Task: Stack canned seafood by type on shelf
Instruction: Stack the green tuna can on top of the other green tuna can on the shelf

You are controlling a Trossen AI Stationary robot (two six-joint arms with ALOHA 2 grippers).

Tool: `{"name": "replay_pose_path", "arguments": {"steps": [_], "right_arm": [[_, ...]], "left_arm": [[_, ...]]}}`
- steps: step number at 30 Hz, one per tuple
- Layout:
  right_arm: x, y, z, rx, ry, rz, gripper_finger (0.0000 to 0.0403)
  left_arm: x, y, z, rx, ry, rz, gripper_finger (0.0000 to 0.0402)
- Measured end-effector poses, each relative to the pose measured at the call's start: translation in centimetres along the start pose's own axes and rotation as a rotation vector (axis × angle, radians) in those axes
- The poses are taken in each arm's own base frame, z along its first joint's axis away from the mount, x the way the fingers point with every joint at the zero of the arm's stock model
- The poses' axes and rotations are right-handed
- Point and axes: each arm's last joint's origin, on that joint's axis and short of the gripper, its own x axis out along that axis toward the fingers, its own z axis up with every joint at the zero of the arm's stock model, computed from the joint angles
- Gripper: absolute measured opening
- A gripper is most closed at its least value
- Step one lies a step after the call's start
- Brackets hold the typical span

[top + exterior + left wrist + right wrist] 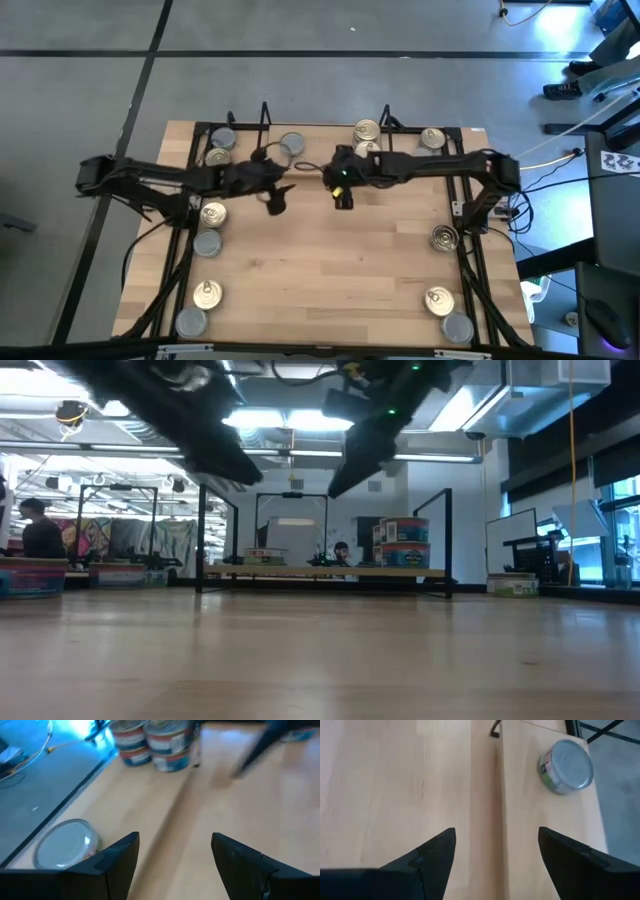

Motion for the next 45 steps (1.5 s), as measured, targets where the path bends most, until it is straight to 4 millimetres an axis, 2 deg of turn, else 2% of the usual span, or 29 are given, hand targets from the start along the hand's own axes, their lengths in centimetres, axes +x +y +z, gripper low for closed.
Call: {"name": "replay_pose_path", "arguments": {"steps": [6,11,15,20,26,37,45], "right_arm": [[-0.5,0.7,-3.0,0.037,0.053,-0.074,0.028],[-2.0,0.7,-4.1,0.04,0.071,-0.102,0.028],[-3.0,0.4,-4.2,0.045,0.06,-0.113,0.028],[-3.3,0.4,-4.2,0.035,0.06,-0.115,0.028],[-3.4,0.3,-4.4,0.005,0.09,-0.146,0.028],[-3.4,0.3,-4.4,0.001,0.092,-0.148,0.028],[-3.3,0.3,-4.3,0.004,0.081,-0.143,0.028]], "left_arm": [[4.5,2.6,2.7,0.028,0.189,0.108,0.0249],[8.1,4.7,4.0,0.043,0.298,0.163,0.0249],[10.5,6.2,3.8,0.039,0.335,0.194,0.0249],[12.6,7.9,2.2,0.011,0.414,0.213,0.0249],[13.6,9.4,1.0,-0.015,0.457,0.249,0.0249],[13.4,12.2,0.3,-0.052,0.484,0.36,0.0249],[13.6,12.7,0.5,-0.048,0.454,0.377,0.0249]]}}
